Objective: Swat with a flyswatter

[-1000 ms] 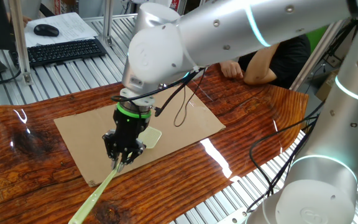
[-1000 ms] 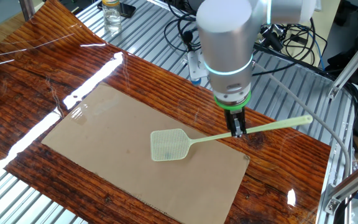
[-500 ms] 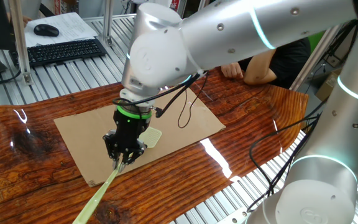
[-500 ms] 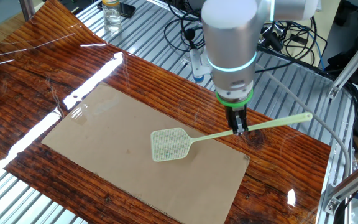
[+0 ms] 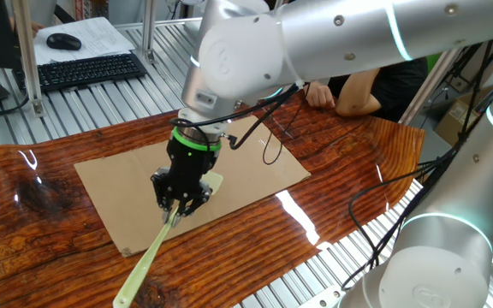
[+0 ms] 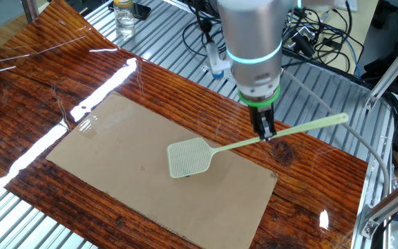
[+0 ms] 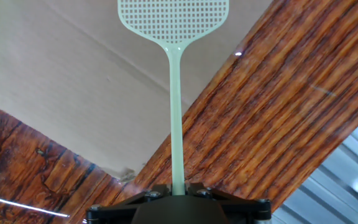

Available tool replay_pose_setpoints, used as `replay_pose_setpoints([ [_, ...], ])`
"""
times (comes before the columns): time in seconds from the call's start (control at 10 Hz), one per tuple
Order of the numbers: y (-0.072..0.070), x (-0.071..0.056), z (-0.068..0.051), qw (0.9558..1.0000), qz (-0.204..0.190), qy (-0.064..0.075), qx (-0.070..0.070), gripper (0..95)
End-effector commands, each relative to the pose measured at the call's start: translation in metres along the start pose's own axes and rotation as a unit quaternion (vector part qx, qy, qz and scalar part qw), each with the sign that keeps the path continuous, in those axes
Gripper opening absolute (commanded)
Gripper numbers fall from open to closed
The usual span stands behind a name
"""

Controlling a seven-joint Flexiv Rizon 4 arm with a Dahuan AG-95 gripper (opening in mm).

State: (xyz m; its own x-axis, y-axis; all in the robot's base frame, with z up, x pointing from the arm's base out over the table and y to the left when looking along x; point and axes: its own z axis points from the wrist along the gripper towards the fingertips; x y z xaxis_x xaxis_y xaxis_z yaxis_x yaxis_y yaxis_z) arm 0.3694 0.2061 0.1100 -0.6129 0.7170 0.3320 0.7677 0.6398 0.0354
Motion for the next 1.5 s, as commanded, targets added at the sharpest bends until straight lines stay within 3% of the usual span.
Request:
replay_pose_setpoints([
  [0.1,0.004,-0.002,0.005,1.0000,0.000,0.004,-0.002,0.0],
  [0.6,0.012,-0.008,0.039,1.0000,0.000,0.001,0.000,0.0],
  [0.8,0.013,-0.009,0.042,1.0000,-0.003,0.002,0.001,0.0],
  [1.1,0.013,-0.009,0.040,1.0000,-0.008,0.000,0.003,0.0],
  [1.2,0.012,-0.008,0.037,0.9998,-0.010,-0.010,0.011,0.0],
  [1.3,0.010,-0.005,0.022,0.9999,-0.012,-0.002,0.006,0.0],
  [1.5,0.007,-0.004,0.004,0.9998,-0.018,0.004,0.005,0.0],
])
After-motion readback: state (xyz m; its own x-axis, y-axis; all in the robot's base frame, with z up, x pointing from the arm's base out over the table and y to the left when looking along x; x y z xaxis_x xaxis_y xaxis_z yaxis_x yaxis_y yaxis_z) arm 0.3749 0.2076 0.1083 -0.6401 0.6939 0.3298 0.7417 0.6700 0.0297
